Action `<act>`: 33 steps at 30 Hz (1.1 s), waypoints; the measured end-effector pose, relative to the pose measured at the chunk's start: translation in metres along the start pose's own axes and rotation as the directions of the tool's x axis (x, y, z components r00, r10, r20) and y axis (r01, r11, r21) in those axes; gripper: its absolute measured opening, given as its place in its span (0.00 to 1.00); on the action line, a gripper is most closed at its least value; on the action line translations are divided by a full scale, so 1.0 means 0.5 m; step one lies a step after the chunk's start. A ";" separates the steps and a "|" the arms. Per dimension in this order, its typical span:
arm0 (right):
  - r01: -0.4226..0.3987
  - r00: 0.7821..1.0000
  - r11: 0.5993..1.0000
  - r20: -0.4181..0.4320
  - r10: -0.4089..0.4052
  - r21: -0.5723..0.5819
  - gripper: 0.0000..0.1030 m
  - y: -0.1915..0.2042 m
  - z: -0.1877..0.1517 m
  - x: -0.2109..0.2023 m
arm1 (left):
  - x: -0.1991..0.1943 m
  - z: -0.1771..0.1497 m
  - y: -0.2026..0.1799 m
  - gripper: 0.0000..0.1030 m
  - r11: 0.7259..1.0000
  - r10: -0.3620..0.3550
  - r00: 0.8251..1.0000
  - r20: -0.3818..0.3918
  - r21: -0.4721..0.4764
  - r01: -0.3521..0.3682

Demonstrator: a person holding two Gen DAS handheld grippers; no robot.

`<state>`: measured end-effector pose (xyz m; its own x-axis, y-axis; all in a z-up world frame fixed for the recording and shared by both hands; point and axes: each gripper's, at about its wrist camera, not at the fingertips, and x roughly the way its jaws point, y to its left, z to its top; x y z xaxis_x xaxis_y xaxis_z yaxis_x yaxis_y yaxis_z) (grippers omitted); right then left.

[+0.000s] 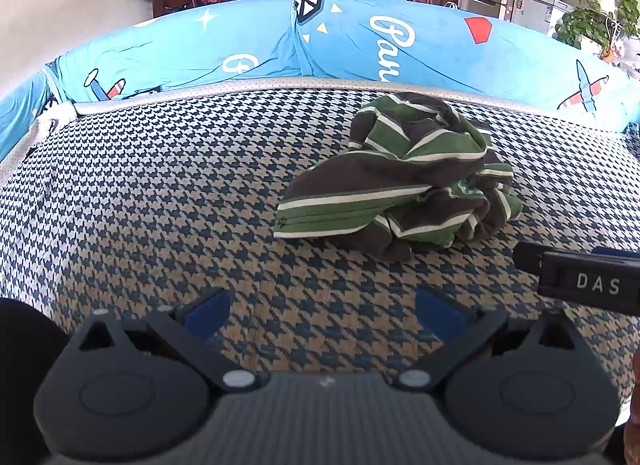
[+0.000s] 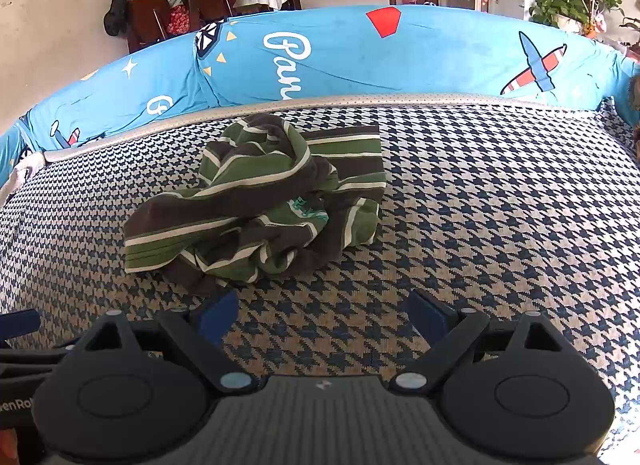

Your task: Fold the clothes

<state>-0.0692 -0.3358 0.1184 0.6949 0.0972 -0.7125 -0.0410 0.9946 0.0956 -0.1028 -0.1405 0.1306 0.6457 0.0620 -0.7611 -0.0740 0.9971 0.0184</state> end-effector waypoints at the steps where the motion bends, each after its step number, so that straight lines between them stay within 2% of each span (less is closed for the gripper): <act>1: -0.001 1.000 1.000 0.000 0.001 0.001 0.89 0.000 0.000 0.000 | 0.000 0.000 -0.001 1.00 1.000 0.000 1.000 0.000 0.000 0.000; 33: -0.006 1.000 1.000 -0.001 0.006 -0.001 0.89 -0.001 0.000 0.000 | 0.001 -0.004 0.003 1.00 1.000 0.009 1.000 -0.012 0.002 -0.009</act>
<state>-0.0689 -0.3361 0.1183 0.6940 0.1034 -0.7125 -0.0462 0.9940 0.0992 -0.1041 -0.1389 0.1288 0.6357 0.0700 -0.7687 -0.0784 0.9966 0.0260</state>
